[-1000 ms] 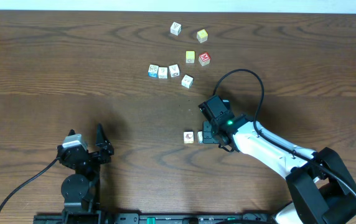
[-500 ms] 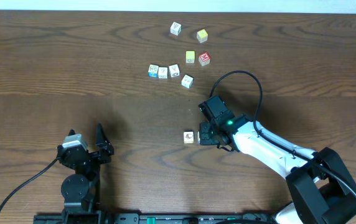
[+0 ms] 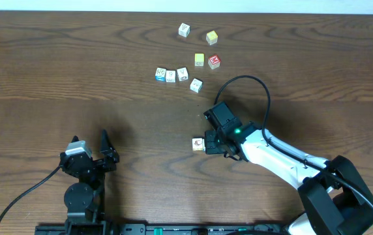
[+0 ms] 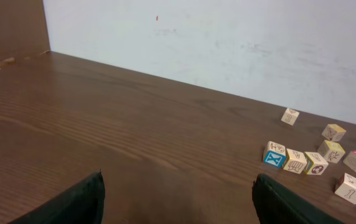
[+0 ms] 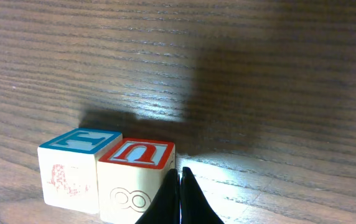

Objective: Lift 4 blocks
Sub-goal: 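Raise the right gripper and move it to the block cluster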

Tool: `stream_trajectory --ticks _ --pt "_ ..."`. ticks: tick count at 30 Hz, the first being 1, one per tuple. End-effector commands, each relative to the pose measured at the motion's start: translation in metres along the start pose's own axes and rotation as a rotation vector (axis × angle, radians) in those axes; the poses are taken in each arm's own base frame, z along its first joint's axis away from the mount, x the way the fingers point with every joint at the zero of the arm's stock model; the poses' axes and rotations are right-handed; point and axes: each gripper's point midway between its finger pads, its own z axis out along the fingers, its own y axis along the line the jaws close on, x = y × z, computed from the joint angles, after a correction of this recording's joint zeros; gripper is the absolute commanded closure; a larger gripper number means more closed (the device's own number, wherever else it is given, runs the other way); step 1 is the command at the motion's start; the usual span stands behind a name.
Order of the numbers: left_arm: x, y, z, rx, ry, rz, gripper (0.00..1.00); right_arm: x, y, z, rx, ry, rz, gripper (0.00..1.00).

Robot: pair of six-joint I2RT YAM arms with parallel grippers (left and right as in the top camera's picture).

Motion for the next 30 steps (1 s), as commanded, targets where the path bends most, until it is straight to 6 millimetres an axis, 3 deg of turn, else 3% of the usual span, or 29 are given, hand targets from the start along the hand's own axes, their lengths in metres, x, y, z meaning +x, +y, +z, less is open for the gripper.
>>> stream_trajectory --ticks 1,5,9,11,14,19,23,26,30 --pt "0.018 0.005 0.001 -0.02 0.054 0.011 0.23 -0.001 0.003 -0.004 -0.009 -0.013 -0.017 0.99" --pt "0.018 0.005 0.001 -0.02 0.054 0.011 0.23 -0.003 -0.003 -0.004 0.021 -0.027 -0.017 0.96" --pt "0.018 0.005 0.001 -0.02 0.054 0.011 0.23 -0.003 -0.03 -0.006 0.146 -0.038 0.034 0.94" --pt "0.018 0.005 0.001 -0.02 0.054 0.011 0.24 -0.006 -0.036 -0.007 0.164 -0.041 0.013 0.85" --pt "0.018 0.005 0.001 -0.02 0.054 0.011 0.24 -0.016 -0.037 -0.01 0.162 -0.051 -0.093 0.65" --pt "0.018 0.005 0.001 -0.02 0.054 0.011 0.23 -0.051 -0.028 -0.03 0.145 -0.111 -0.129 0.52" --pt "0.018 0.005 0.001 -0.02 0.054 0.011 0.24 -0.092 -0.011 -0.055 0.108 -0.212 -0.176 0.4" --pt "0.018 0.005 0.001 -0.02 0.054 0.011 0.23 -0.112 0.009 -0.071 0.037 -0.25 -0.252 0.3" --pt "0.018 0.005 0.001 -0.02 0.054 0.011 0.23 -0.137 0.02 -0.079 0.021 -0.287 -0.303 0.16"
